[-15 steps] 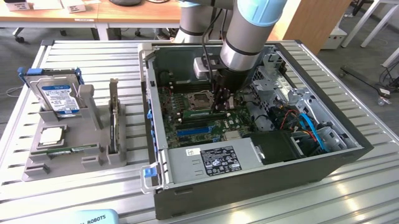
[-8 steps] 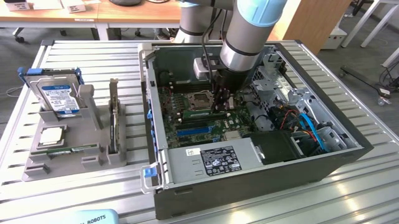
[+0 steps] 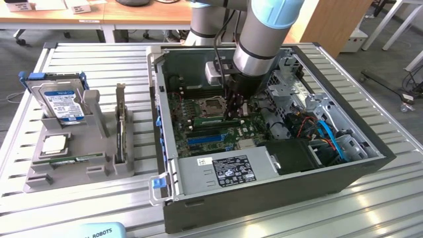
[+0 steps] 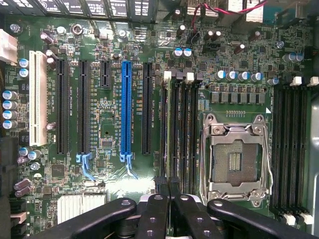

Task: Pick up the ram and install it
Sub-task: 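Insert the ram into the slot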

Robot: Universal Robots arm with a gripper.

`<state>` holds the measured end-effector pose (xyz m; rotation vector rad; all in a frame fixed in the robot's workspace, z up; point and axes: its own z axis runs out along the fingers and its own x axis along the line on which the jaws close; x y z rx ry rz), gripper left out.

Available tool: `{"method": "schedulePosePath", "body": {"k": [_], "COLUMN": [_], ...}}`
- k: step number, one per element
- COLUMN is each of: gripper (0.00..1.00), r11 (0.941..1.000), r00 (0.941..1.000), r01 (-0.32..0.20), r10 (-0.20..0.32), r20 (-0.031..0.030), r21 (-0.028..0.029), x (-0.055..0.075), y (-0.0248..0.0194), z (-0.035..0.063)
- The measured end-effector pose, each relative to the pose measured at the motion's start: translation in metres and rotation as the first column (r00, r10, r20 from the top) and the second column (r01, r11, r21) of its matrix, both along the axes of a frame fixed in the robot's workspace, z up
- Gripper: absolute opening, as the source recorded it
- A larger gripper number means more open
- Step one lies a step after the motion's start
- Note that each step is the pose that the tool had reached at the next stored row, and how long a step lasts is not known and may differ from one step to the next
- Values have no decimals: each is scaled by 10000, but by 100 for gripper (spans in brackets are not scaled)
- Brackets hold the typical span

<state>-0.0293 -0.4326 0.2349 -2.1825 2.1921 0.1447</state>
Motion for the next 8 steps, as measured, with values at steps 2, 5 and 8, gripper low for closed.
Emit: {"method": "schedulePosePath", "body": {"k": [2, 5, 8], "gripper": [12, 12, 12], "r11": [10000, 10000, 10000], "r00": [10000, 10000, 10000], "r01": [0, 0, 0], "r10": [0, 0, 0], "r20": [1, -1, 1], "r21": [1, -2, 1], "x": [0, 0, 0], "y": [0, 0, 0], "z": [-8, -13, -24]}}
